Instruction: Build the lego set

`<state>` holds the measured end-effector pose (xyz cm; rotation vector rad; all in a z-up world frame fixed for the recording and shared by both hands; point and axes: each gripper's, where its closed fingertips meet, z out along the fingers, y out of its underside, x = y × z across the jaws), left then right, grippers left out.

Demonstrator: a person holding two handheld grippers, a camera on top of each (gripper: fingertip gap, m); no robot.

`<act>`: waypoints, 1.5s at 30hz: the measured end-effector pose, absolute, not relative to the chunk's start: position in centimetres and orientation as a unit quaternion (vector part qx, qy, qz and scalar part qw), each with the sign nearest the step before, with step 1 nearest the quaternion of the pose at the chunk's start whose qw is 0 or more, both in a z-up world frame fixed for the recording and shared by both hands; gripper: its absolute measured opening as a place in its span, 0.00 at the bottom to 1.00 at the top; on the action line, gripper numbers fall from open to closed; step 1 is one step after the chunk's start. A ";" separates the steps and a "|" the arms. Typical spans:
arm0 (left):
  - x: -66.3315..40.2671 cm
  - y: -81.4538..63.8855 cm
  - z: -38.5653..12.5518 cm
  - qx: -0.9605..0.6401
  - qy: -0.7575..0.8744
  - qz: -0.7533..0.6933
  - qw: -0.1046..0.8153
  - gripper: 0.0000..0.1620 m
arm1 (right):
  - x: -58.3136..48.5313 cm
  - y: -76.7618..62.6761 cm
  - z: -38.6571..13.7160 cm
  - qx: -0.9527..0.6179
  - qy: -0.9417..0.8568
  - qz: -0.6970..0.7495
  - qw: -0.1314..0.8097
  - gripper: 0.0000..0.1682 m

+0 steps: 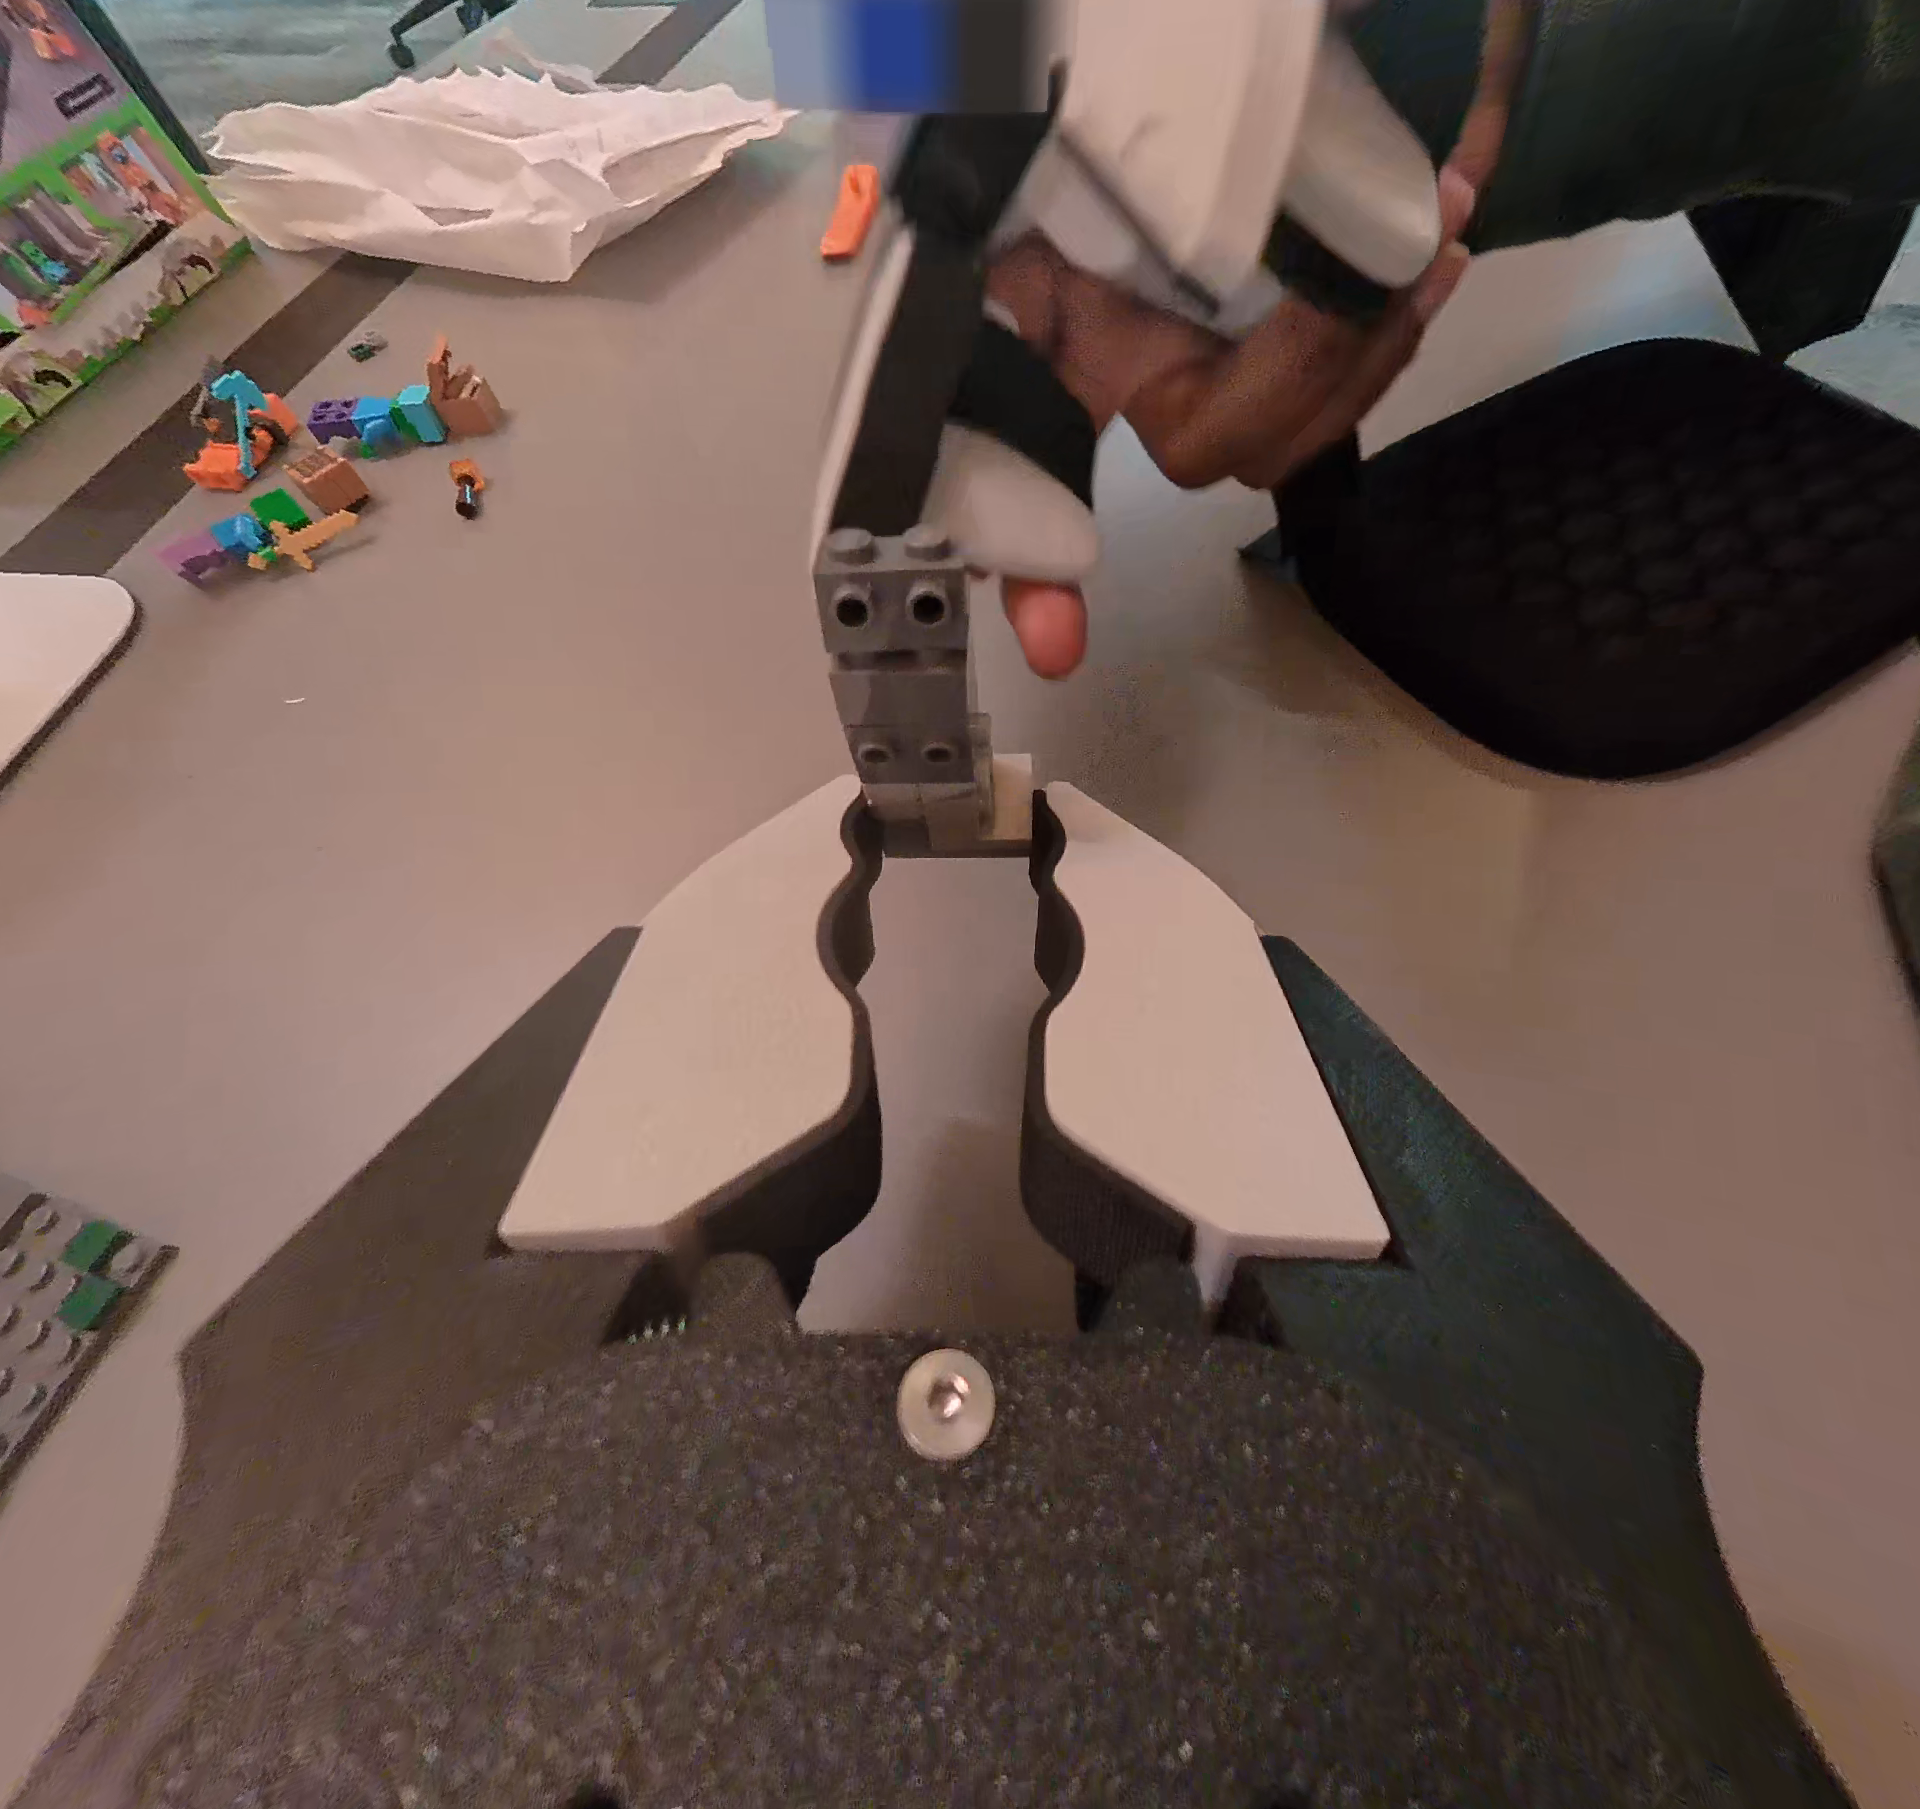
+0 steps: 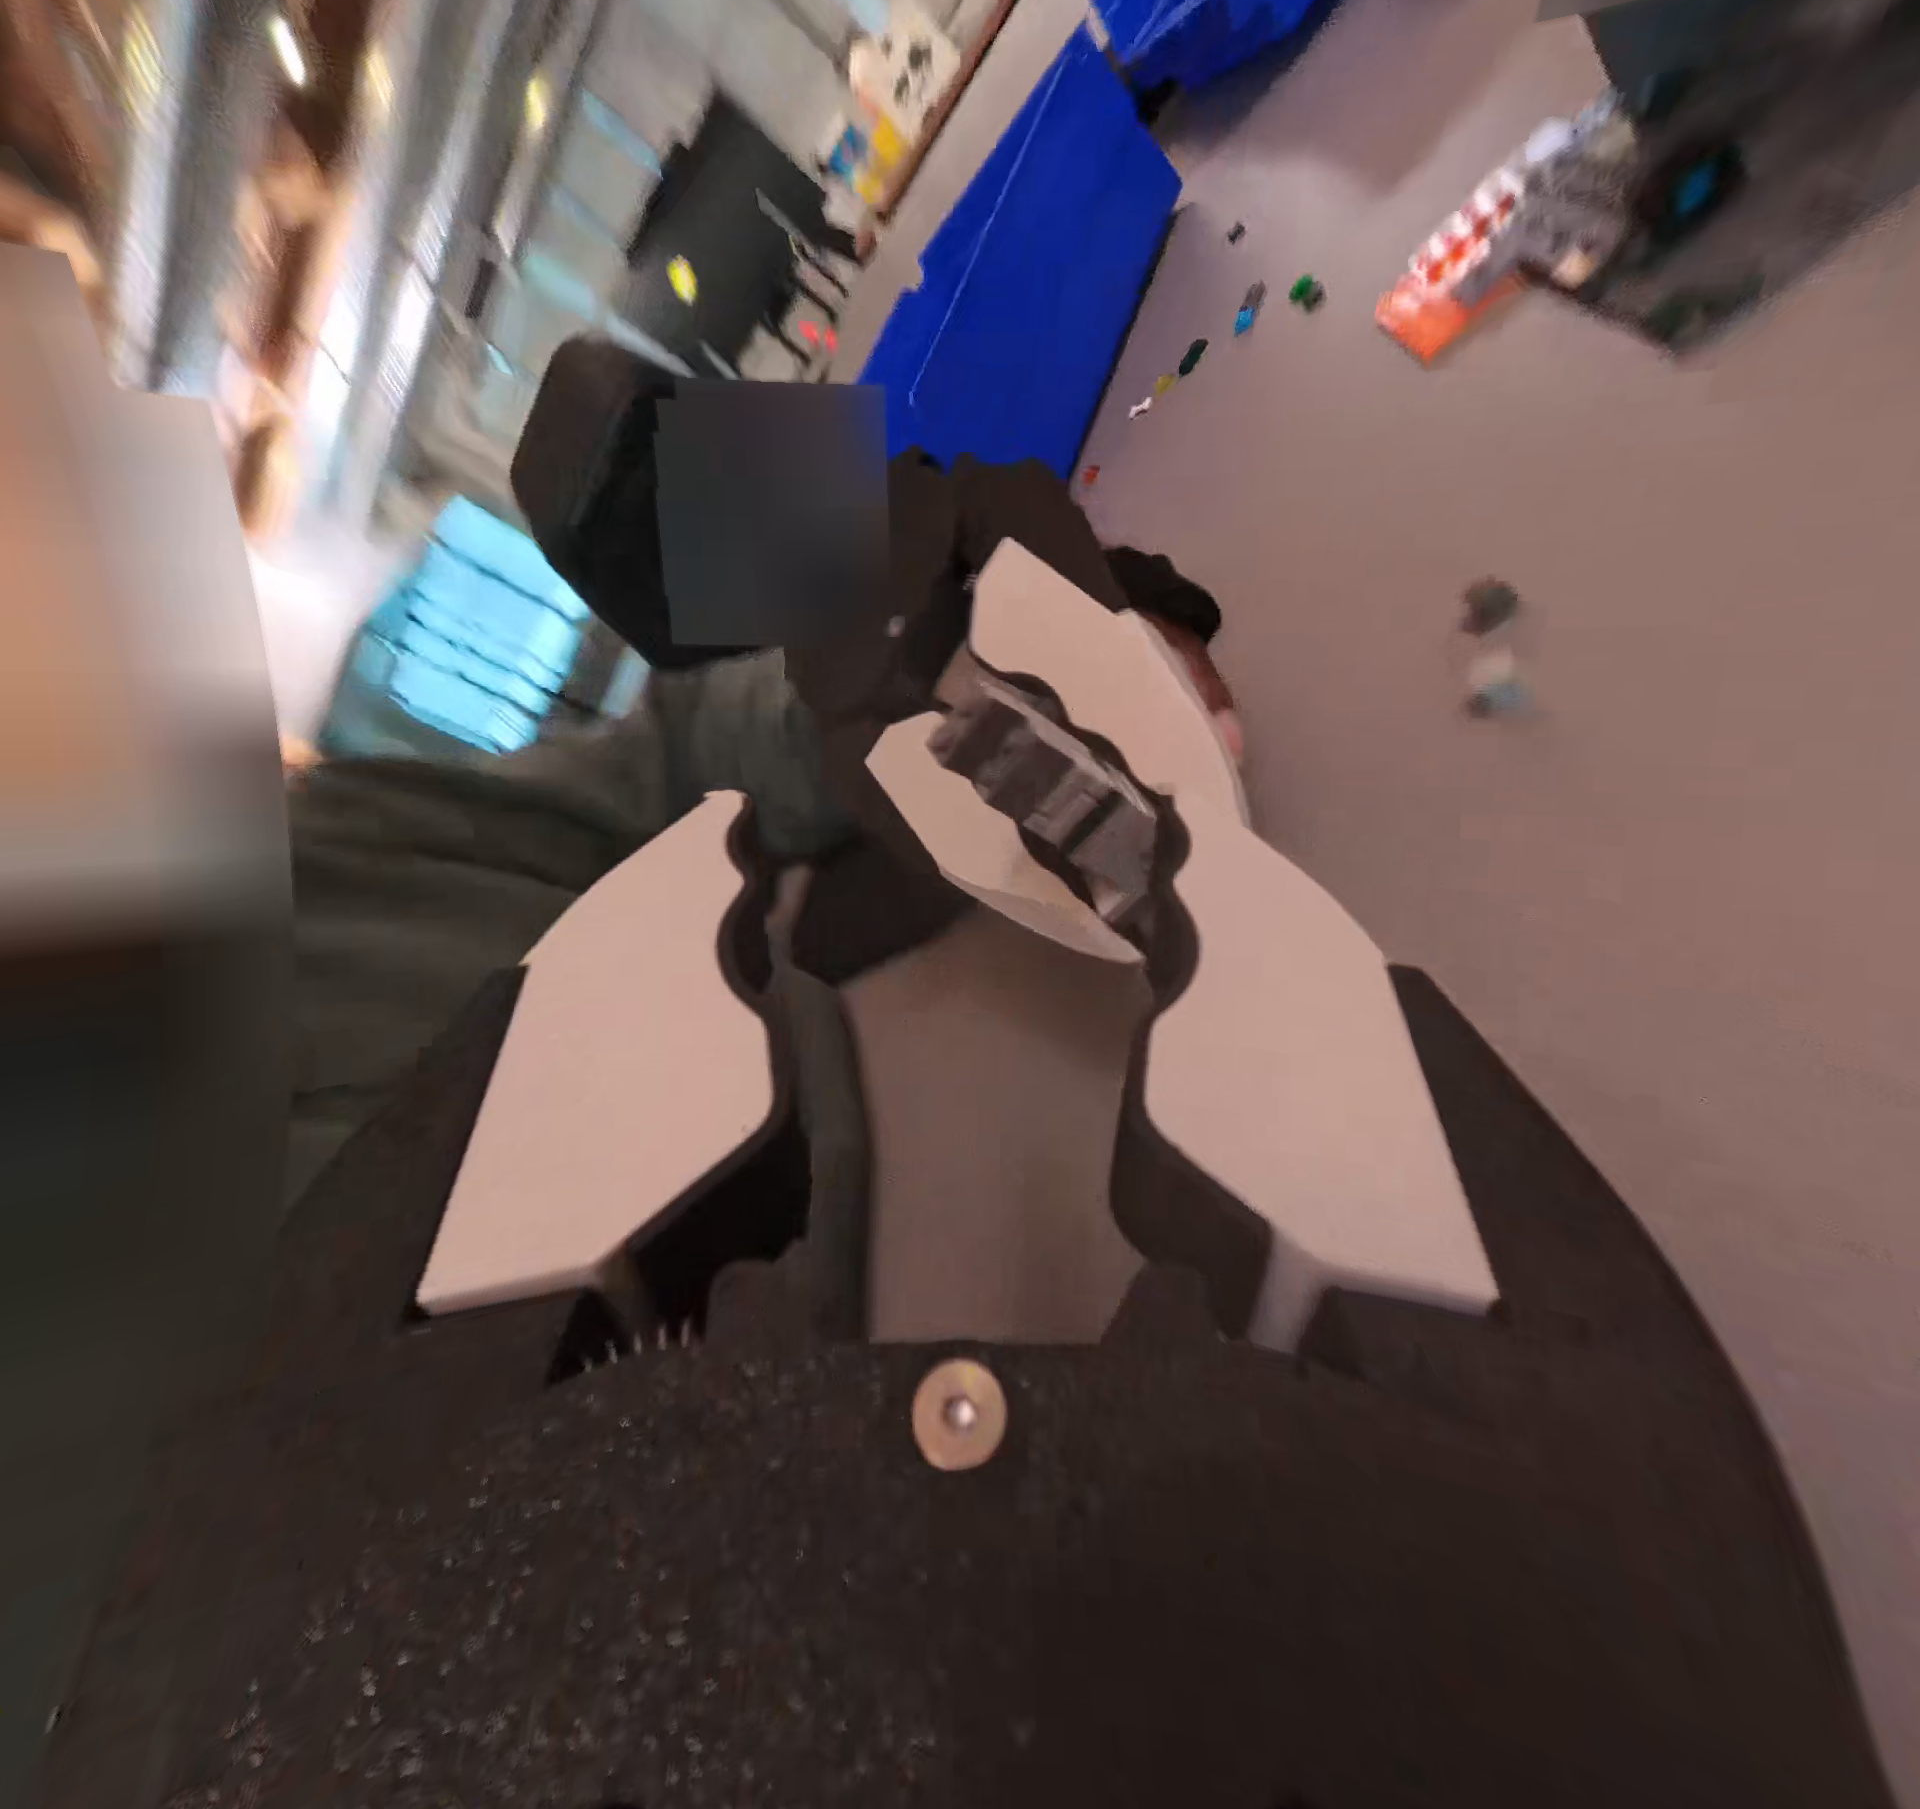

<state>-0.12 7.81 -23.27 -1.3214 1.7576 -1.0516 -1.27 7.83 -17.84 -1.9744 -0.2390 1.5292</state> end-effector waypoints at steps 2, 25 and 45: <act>-0.3 7.3 -23.0 -0.511 0.674 -0.405 0.345 0.17 | -1.2 7.6 -18.9 -0.742 -0.025 0.607 0.284 0.46; -0.9 6.2 -23.4 -0.521 0.700 -0.358 0.334 0.17 | -4.3 7.7 -20.0 -0.710 0.096 0.667 0.206 0.46; -0.9 5.5 -23.8 -0.524 0.752 -0.276 0.290 0.17 | -4.3 6.6 -19.5 -0.682 0.122 0.689 0.214 0.39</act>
